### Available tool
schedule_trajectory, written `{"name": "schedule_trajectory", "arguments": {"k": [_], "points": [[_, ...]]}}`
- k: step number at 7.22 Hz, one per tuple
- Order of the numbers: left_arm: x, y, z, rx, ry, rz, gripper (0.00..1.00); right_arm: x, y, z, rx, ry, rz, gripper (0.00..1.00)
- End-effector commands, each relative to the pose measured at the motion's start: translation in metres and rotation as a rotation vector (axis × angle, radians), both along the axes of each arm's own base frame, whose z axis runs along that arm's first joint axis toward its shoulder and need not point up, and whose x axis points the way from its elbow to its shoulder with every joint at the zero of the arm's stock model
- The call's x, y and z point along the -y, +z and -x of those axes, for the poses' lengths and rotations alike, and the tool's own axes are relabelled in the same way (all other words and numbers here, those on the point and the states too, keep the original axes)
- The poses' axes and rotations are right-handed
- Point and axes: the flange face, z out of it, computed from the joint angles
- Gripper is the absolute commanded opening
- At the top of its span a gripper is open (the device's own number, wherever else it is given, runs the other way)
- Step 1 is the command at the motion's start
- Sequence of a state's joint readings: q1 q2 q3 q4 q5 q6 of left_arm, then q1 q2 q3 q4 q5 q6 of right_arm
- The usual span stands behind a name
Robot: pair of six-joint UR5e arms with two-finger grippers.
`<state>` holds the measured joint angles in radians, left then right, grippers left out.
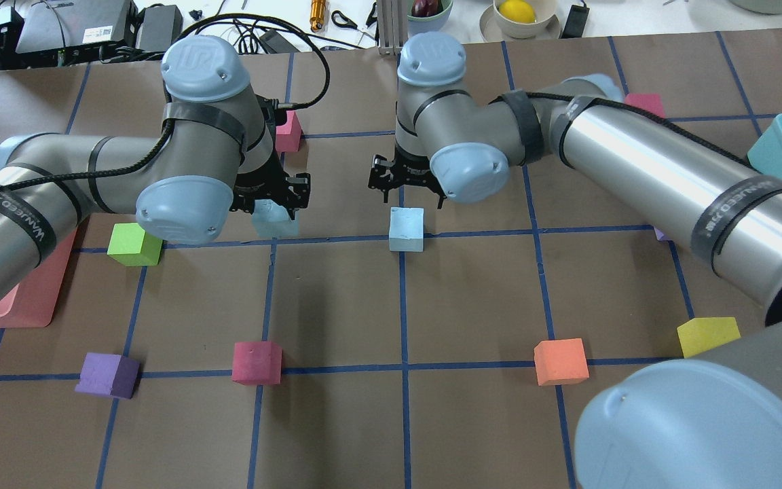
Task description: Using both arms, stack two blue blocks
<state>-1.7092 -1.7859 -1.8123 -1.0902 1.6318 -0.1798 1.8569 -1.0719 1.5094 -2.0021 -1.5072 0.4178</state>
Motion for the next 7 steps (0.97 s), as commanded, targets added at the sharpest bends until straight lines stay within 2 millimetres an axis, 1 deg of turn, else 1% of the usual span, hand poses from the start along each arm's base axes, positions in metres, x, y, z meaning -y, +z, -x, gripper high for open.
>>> {"name": "schedule_trajectory", "arguments": {"k": [1,2,3,4,5,6,7], "points": [[-0.01,-0.005,0.031,-0.01,0.029,0.004,0.0,0.017,0.055,0.073,-0.061,-0.03,-0.008,1.0],[-0.011,-0.009,0.046,-0.035,0.021,0.003,0.0,0.014,0.074,0.107,-0.063,-0.02,-0.023,1.0],[-0.004,-0.017,0.065,-0.098,0.099,0.039,0.0,-0.001,0.108,0.13,-0.063,0.008,-0.037,1.0],[-0.013,-0.027,0.1,-0.112,0.077,0.047,0.0,-0.016,0.139,0.145,-0.061,0.036,-0.024,1.0],[-0.007,-0.022,0.12,-0.116,0.057,0.07,0.0,-0.029,0.16,0.163,-0.055,0.022,-0.037,1.0],[0.006,-0.019,0.134,-0.126,0.084,0.082,0.0,-0.037,0.174,0.176,-0.054,0.041,-0.032,1.0],[0.009,-0.022,0.151,-0.123,0.057,0.082,0.0,-0.036,0.172,0.193,-0.051,0.058,-0.037,1.0]]}}
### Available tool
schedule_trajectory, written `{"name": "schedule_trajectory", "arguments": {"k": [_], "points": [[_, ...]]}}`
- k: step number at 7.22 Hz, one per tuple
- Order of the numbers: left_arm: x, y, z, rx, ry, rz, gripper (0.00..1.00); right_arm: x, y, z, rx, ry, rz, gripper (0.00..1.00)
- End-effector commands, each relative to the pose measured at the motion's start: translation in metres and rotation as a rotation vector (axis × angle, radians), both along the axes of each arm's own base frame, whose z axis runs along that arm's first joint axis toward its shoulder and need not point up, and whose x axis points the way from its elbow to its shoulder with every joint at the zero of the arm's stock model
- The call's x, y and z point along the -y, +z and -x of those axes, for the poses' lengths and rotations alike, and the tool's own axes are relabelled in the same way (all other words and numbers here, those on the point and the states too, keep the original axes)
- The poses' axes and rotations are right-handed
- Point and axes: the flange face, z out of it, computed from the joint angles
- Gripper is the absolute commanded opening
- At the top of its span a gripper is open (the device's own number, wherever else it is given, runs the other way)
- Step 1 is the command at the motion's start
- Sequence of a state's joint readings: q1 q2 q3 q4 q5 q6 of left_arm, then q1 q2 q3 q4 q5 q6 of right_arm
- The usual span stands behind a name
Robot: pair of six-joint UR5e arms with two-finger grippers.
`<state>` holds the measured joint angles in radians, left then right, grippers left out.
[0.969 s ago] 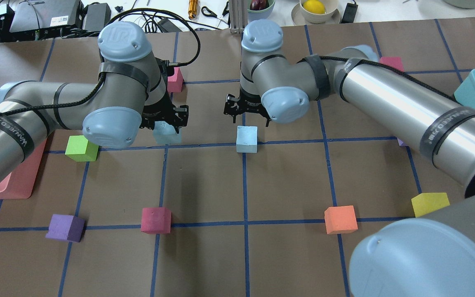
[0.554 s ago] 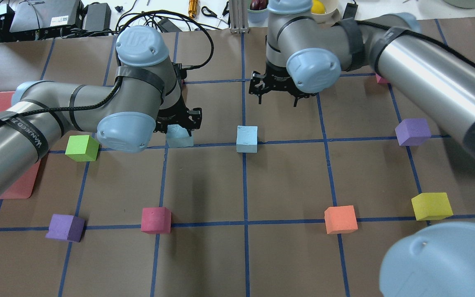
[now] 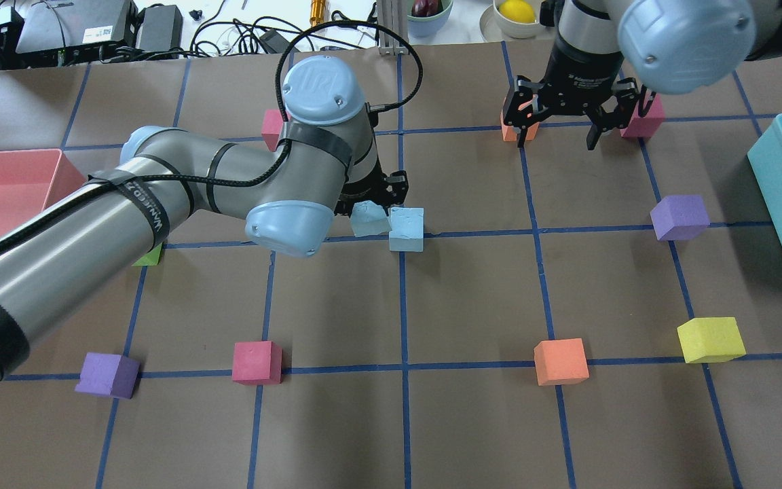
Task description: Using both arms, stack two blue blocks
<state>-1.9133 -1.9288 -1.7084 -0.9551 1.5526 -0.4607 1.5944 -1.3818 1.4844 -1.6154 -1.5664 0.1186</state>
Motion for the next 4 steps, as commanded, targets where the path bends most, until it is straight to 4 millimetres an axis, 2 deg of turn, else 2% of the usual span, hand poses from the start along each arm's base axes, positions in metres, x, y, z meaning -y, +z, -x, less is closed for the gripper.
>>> {"name": "schedule_trajectory", "arguments": {"k": [1,2,3,4], "points": [[0.008,-0.015,0.032,0.004,-0.029,-0.002,0.0,-0.006,0.01,0.028,0.013,0.009,0.003,1.0],[0.006,-0.028,0.041,0.01,-0.041,-0.016,0.0,-0.016,0.032,0.031,-0.003,0.0,0.047,1.0],[0.003,-0.033,0.046,0.014,-0.045,-0.023,0.0,-0.015,0.031,0.03,-0.002,-0.009,0.049,1.0],[0.001,-0.034,0.051,0.013,-0.052,-0.02,0.0,-0.022,0.038,0.03,0.001,-0.009,0.052,1.0]]}}
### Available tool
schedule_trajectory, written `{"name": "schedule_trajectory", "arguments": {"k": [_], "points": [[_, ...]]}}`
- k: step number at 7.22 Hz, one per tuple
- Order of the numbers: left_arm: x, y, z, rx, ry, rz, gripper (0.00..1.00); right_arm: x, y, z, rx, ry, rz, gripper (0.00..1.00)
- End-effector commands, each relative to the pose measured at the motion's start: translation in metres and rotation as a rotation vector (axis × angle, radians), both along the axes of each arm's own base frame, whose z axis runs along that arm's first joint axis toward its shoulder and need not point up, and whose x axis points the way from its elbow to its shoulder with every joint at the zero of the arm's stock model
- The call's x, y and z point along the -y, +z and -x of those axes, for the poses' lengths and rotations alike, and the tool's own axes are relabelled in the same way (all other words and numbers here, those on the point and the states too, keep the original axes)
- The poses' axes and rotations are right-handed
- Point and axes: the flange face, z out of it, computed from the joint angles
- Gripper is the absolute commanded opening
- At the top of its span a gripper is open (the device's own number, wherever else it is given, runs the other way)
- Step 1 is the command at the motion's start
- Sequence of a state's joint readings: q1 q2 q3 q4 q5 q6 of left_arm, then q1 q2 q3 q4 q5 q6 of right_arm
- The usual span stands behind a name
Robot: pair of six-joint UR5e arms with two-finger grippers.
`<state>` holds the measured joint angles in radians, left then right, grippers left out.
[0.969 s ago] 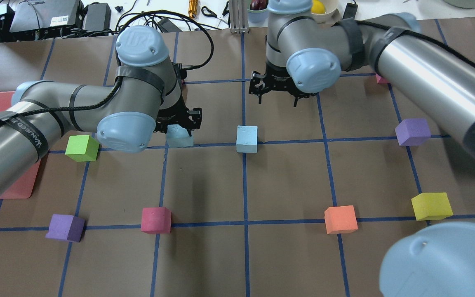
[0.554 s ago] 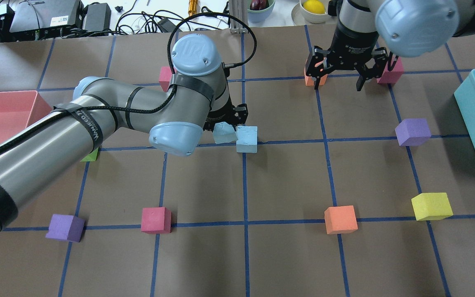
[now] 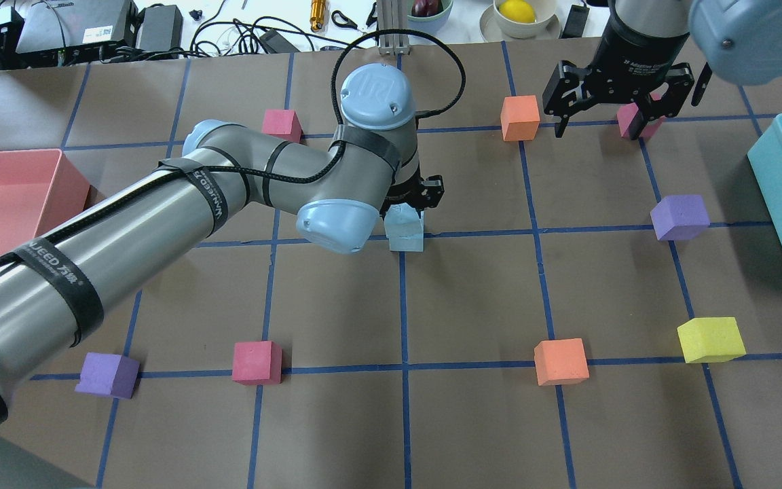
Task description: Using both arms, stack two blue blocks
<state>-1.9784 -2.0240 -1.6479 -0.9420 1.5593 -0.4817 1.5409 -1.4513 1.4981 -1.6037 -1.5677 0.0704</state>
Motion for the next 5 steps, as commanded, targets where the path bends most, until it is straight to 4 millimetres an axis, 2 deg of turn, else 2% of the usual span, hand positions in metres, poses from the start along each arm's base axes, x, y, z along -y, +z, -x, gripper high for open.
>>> {"name": "schedule_trajectory", "arguments": {"k": [1,2,3,4,5], "points": [[-0.004,-0.008,0.009,0.004,-0.013,-0.008,0.0,-0.013,0.015,-0.001,0.001,0.002,0.012,1.0],[-0.002,-0.009,0.006,0.04,-0.015,0.006,0.14,-0.018,0.017,0.0,-0.001,0.001,-0.003,1.0],[-0.001,-0.016,0.004,0.074,-0.016,0.009,0.92,-0.02,0.02,-0.002,-0.002,0.005,0.002,1.0],[0.0,-0.02,0.004,0.077,-0.016,0.005,1.0,-0.026,0.019,-0.003,-0.001,0.008,-0.001,1.0],[0.002,-0.016,0.005,0.073,-0.017,0.013,1.0,-0.036,0.016,-0.003,-0.003,0.005,-0.006,1.0]]}}
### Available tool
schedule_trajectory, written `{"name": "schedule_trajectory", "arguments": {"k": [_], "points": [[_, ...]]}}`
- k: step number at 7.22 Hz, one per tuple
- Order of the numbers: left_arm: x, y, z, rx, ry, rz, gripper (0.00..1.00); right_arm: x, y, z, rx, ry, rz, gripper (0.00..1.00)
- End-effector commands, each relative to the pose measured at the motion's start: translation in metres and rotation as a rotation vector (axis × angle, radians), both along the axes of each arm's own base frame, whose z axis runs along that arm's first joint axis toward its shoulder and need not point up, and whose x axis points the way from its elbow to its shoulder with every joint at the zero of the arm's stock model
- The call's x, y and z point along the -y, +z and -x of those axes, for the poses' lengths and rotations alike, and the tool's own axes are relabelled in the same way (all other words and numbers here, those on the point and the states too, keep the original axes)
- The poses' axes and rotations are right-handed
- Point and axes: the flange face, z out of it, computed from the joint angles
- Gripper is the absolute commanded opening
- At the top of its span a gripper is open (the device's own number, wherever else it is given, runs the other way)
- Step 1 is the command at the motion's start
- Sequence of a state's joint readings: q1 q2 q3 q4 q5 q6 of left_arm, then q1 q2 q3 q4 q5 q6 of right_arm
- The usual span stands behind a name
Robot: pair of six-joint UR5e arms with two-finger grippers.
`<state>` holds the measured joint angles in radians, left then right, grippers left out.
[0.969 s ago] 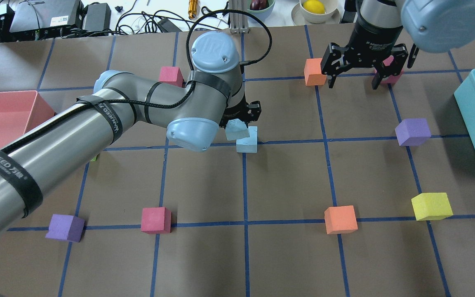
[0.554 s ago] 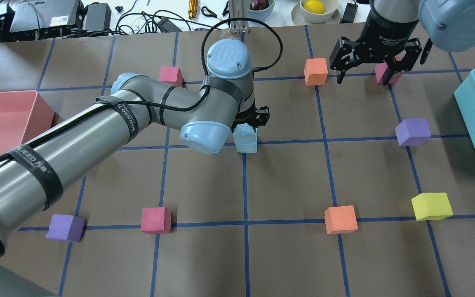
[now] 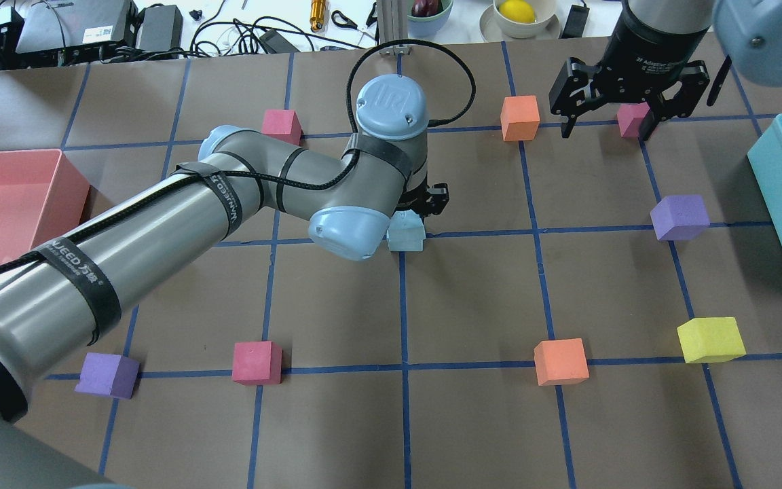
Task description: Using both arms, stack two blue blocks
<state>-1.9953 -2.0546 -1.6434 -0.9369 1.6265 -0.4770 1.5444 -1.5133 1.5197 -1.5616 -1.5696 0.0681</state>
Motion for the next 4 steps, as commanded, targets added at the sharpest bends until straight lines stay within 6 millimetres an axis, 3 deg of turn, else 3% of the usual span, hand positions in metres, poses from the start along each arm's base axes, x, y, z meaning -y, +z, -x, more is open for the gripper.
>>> {"name": "schedule_trajectory", "arguments": {"k": [1,2,4], "points": [[0.005,0.024,0.001,-0.014,-0.004,0.042,1.0,-0.014,-0.001,-0.001,0.0,0.001,0.0,1.0],[0.007,0.048,-0.005,-0.016,-0.061,0.069,1.0,-0.013,0.0,-0.001,0.0,-0.002,0.009,1.0],[0.022,0.095,-0.056,-0.022,-0.049,0.102,1.0,-0.014,0.0,-0.001,0.003,-0.005,0.01,1.0]]}}
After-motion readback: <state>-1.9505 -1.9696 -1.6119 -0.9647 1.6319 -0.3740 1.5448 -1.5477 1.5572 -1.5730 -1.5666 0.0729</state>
